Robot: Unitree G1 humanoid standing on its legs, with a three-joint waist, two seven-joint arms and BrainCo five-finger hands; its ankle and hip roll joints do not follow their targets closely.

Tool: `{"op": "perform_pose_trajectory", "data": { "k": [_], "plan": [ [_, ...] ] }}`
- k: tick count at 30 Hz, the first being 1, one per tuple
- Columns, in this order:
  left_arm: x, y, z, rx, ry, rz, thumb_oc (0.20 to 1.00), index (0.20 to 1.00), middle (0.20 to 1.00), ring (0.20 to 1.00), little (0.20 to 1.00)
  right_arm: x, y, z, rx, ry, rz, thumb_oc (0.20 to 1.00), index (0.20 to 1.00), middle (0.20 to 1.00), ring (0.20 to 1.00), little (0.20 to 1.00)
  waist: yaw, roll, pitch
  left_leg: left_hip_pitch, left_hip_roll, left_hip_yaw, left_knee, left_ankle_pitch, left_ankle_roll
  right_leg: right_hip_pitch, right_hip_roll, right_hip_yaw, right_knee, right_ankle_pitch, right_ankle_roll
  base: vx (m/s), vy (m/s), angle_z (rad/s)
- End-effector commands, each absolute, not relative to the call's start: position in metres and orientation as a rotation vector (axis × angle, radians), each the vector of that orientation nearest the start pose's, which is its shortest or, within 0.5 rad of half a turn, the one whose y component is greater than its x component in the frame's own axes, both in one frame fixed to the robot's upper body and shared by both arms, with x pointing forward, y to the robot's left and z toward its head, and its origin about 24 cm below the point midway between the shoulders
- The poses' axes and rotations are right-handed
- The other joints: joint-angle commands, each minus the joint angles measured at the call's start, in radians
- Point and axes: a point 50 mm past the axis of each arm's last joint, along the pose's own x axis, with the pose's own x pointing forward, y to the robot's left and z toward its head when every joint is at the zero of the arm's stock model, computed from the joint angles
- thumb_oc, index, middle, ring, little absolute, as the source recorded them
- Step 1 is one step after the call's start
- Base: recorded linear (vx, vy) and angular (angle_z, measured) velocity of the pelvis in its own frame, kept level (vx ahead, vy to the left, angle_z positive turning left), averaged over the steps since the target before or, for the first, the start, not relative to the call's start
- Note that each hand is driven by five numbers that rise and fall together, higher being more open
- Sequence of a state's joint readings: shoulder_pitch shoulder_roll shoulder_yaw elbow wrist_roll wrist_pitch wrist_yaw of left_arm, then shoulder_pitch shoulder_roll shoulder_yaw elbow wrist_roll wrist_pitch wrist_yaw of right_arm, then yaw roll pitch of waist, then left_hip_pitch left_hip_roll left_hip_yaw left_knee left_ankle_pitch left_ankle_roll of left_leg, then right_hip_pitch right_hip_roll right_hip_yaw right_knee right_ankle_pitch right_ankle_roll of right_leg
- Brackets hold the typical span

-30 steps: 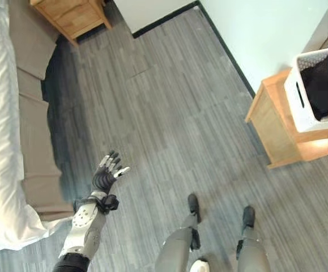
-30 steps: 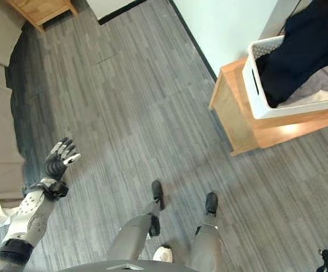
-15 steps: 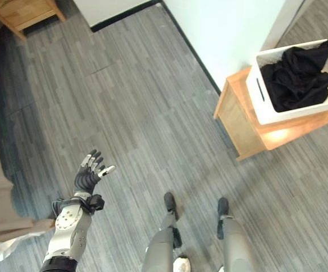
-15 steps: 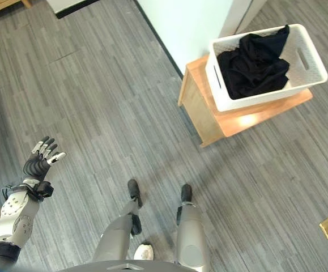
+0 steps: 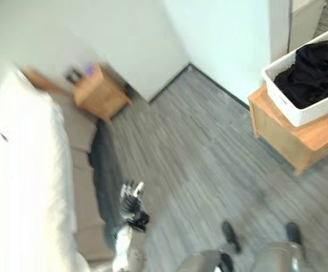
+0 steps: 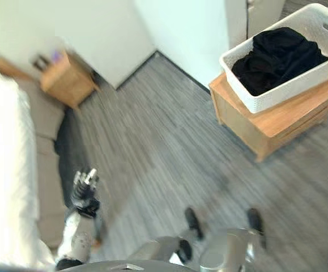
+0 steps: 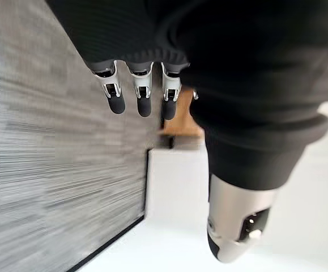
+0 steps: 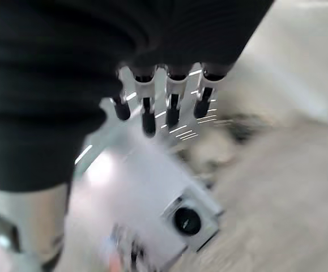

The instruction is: Pick up bed clothes into laundry basket.

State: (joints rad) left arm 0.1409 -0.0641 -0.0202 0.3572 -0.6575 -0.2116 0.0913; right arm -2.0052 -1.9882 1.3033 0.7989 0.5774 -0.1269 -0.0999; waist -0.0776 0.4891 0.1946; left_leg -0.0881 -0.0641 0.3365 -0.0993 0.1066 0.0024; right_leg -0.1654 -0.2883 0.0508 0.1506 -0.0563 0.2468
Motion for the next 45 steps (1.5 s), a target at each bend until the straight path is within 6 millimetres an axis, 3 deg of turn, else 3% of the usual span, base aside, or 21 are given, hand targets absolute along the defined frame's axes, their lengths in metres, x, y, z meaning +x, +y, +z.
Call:
{"op": "perform_pose_trajectory", "data": {
  "k": [1, 4, 9, 10, 11, 12, 13, 14, 15, 17, 19, 20, 21, 22, 24, 25, 29, 32, 35, 39, 45],
  "plan": [
    [0.265, 0.102, 0.019, -0.858, 0.007, 0.197, 1.0, 1.0, 1.0, 1.0, 1.0, -0.023, -0.51, 0.388, -0.329, -0.689, -1.371, 1.0, 1.0, 1.0, 1.0, 1.0, 0.025, 0.031, 0.049, 0.149, -0.001, 0.012, 0.012, -0.058, -0.084, 0.087, 0.052, 0.005, -0.186, 0.001, -0.109, -0.02, 0.025, -0.35],
    [0.266, 0.064, 0.028, -0.899, 0.046, 0.121, 1.0, 1.0, 1.0, 1.0, 1.0, -0.04, -0.527, 0.356, -0.035, -0.677, -1.385, 1.0, 1.0, 1.0, 1.0, 1.0, 0.094, 0.031, -0.005, 0.182, -0.084, 0.009, 0.014, -0.038, -0.07, 0.097, -0.032, 0.034, -0.15, -0.061, -0.097, 0.01, 0.01, -0.13],
    [0.266, 0.016, 0.04, -0.92, 0.102, -0.02, 1.0, 1.0, 1.0, 1.0, 1.0, -0.049, -0.536, 0.329, 0.153, -0.624, -1.42, 1.0, 1.0, 1.0, 1.0, 1.0, 0.2, 0.031, -0.07, 0.189, -0.137, -0.003, 0.012, -0.031, -0.059, 0.071, -0.077, 0.052, -0.086, -0.126, -0.087, 0.03, 0.024, -0.15],
    [0.265, 0.011, 0.039, -0.932, 0.123, -0.024, 1.0, 1.0, 1.0, 1.0, 1.0, -0.053, -0.538, 0.323, 0.178, -0.607, -1.444, 1.0, 1.0, 1.0, 1.0, 1.0, 0.21, 0.031, -0.079, 0.188, -0.141, -0.002, 0.012, -0.034, -0.058, 0.067, -0.078, 0.053, -0.079, -0.129, -0.085, -0.01, 0.052, -0.08],
    [0.26, 0.007, 0.032, -0.934, 0.154, -0.013, 1.0, 1.0, 1.0, 1.0, 1.0, -0.066, -0.54, 0.302, 0.276, -0.615, -1.538, 1.0, 1.0, 1.0, 1.0, 1.0, 0.24, 0.031, -0.123, 0.162, -0.137, 0.019, 0.014, -0.04, -0.054, 0.02, -0.066, 0.072, -0.049, -0.133, -0.081, -0.02, 0.025, 0.14],
    [0.26, 0.007, 0.033, -0.93, 0.152, -0.018, 1.0, 1.0, 1.0, 1.0, 1.0, -0.068, -0.541, 0.3, 0.282, -0.621, -1.544, 1.0, 1.0, 1.0, 1.0, 1.0, 0.254, 0.031, -0.13, 0.156, -0.132, 0.022, 0.014, -0.044, -0.054, 0.009, -0.059, 0.076, -0.042, -0.133, -0.081, -0.02, 0.033, 0.23],
    [0.258, 0.009, 0.027, -0.93, 0.168, -0.006, 1.0, 1.0, 1.0, 1.0, 1.0, -0.079, -0.541, 0.281, 0.349, -0.579, -1.632, 1.0, 1.0, 1.0, 1.0, 1.0, 0.268, 0.031, -0.148, 0.146, -0.129, 0.032, 0.014, -0.047, -0.051, -0.009, -0.05, 0.086, -0.036, -0.131, -0.081, 0.03, 0.016, 0.17],
    [0.257, 0.009, 0.027, -0.926, 0.17, -0.01, 1.0, 1.0, 1.0, 1.0, 1.0, -0.081, -0.541, 0.279, 0.348, -0.577, -1.638, 1.0, 1.0, 1.0, 1.0, 1.0, 0.289, 0.031, -0.163, 0.137, -0.121, 0.04, 0.013, -0.052, -0.052, -0.023, -0.039, 0.093, -0.034, -0.127, -0.082, 0.1, 0.029, -0.05],
    [0.255, 0.001, 0.032, -0.947, 0.169, -0.011, 1.0, 1.0, 1.0, 1.0, 1.0, -0.085, -0.54, 0.265, 0.415, -0.548, -1.671, 1.0, 1.0, 1.0, 1.0, 1.0, 0.365, 0.031, -0.185, 0.125, -0.129, 0.03, 0.012, -0.062, -0.051, -0.033, -0.047, 0.097, -0.047, -0.13, -0.081, 0.08, -0.003, -0.26],
    [0.253, -0.03, 0.064, -1.079, 0.13, -0.11, 1.0, 1.0, 1.0, 1.0, 1.0, -0.072, -0.542, 0.262, 0.485, -0.523, -1.55, 1.0, 1.0, 1.0, 1.0, 1.0, 0.462, 0.031, -0.189, 0.095, -0.142, 0.028, 0.012, -0.058, -0.052, -0.059, -0.064, 0.093, -0.062, -0.127, -0.076, 0.03, -0.018, -0.36],
    [0.235, -0.08, 0.104, -1.299, 0.153, -0.291, 1.0, 1.0, 1.0, 1.0, 1.0, -0.054, -0.544, 0.252, 0.667, -0.603, -1.375, 1.0, 1.0, 1.0, 1.0, 1.0, 0.606, 0.031, -0.199, -0.004, -0.146, 0.052, 0.012, -0.041, -0.049, -0.151, -0.072, 0.099, -0.083, -0.099, -0.069, -0.05, 0.019, -0.49],
    [0.22, -0.098, 0.113, -1.313, 0.169, -0.412, 1.0, 1.0, 1.0, 1.0, 1.0, -0.044, -0.544, 0.264, 0.67, -0.65, -1.282, 1.0, 1.0, 1.0, 1.0, 1.0, 0.701, 0.031, -0.225, -0.044, -0.116, 0.066, 0.012, -0.062, -0.046, -0.196, -0.038, 0.105, -0.092, -0.07, -0.064, 0.06, 0.066, -0.68],
    [0.217, -0.099, 0.113, -1.317, 0.171, -0.417, 1.0, 1.0, 1.0, 1.0, 1.0, -0.043, -0.544, 0.265, 0.671, -0.652, -1.277, 1.0, 1.0, 1.0, 1.0, 1.0, 0.719, 0.031, -0.235, -0.047, -0.111, 0.063, 0.012, -0.067, -0.046, -0.201, -0.03, 0.109, -0.094, -0.066, -0.065, 0.07, 0.062, -0.33],
    [0.199, -0.112, 0.131, -1.384, 0.162, -0.535, 1.0, 1.0, 1.0, 1.0, 1.0, -0.034, -0.543, 0.282, 0.66, -0.718, -1.165, 1.0, 1.0, 1.0, 1.0, 1.0, 0.79, 0.031, -0.258, -0.084, -0.088, 0.087, 0.012, -0.076, -0.05, -0.233, -0.012, 0.109, -0.105, -0.041, -0.065, 0.04, 0.037, -0.15],
    [0.183, -0.122, 0.141, -1.427, 0.18, -0.617, 1.0, 1.0, 1.0, 1.0, 1.0, -0.031, -0.542, 0.289, 0.648, -0.723, -1.138, 1.0, 1.0, 1.0, 1.0, 1.0, 0.843, 0.031, -0.275, -0.106, -0.077, 0.086, 0.012, -0.084, -0.052, -0.254, -0.001, 0.112, -0.116, -0.026, -0.063, 0.01, 0.021, -0.2],
    [0.166, -0.135, 0.153, -1.387, 0.177, -0.744, 1.0, 1.0, 1.0, 1.0, 1.0, -0.024, -0.539, 0.305, 0.583, -0.701, -1.083, 1.0, 1.0, 1.0, 1.0, 1.0, 0.9, 0.031, -0.288, -0.13, -0.076, 0.086, 0.012, -0.09, -0.055, -0.272, -0.006, 0.109, -0.127, -0.022, -0.061, 0.0, 0.004, -0.2],
    [0.14, -0.148, 0.162, -1.302, 0.147, -0.872, 1.0, 1.0, 1.0, 1.0, 1.0, -0.018, -0.533, 0.327, 0.468, -0.653, -1.074, 1.0, 1.0, 1.0, 1.0, 1.0, 0.961, 0.031, -0.366, -0.184, -0.066, 0.099, 0.012, -0.108, -0.055, -0.327, 0.003, 0.121, -0.158, 0.007, -0.05, -0.02, 0.023, -0.07],
    [0.129, -0.153, 0.158, -1.279, 0.182, -0.877, 1.0, 1.0, 1.0, 1.0, 1.0, -0.022, -0.534, 0.327, 0.447, -0.635, -1.146, 1.0, 1.0, 1.0, 1.0, 1.0, 0.978, 0.031, -0.411, -0.169, -0.054, 0.1, 0.012, -0.121, -0.052, -0.315, 0.014, 0.12, -0.163, 0.022, -0.047, -0.04, 0.016, -0.11],
    [0.114, -0.161, 0.153, -1.274, 0.237, -0.877, 1.0, 1.0, 1.0, 1.0, 1.0, -0.032, -0.538, 0.317, 0.543, -0.735, -1.188, 1.0, 1.0, 1.0, 1.0, 1.0, 1.0, 0.031, -0.426, -0.099, -0.01, 0.092, 0.012, -0.133, -0.051, -0.246, 0.051, 0.087, -0.161, 0.053, -0.053, -0.08, 0.003, -0.16],
    [0.125, -0.156, 0.145, -1.288, 0.245, -0.802, 1.0, 1.0, 1.0, 1.0, 1.0, -0.036, -0.538, 0.315, 0.474, -0.657, -1.231, 1.0, 1.0, 1.0, 1.0, 1.0, 0.988, 0.031, -0.434, -0.103, -0.01, 0.099, 0.012, -0.134, -0.054, -0.246, 0.05, 0.088, -0.176, 0.057, -0.055, 0.0, -0.011, -0.19],
    [0.146, -0.142, 0.118, -1.28, 0.284, -0.623, 1.0, 1.0, 1.0, 1.0, 1.0, -0.042, -0.537, 0.319, 0.312, -0.521, -1.291, 1.0, 1.0, 1.0, 1.0, 1.0, 0.909, 0.031, -0.488, -0.097, -0.031, 0.112, 0.012, -0.134, -0.055, -0.24, 0.035, 0.113, -0.192, 0.042, -0.055, 0.04, -0.011, -0.08]
  ]
}}
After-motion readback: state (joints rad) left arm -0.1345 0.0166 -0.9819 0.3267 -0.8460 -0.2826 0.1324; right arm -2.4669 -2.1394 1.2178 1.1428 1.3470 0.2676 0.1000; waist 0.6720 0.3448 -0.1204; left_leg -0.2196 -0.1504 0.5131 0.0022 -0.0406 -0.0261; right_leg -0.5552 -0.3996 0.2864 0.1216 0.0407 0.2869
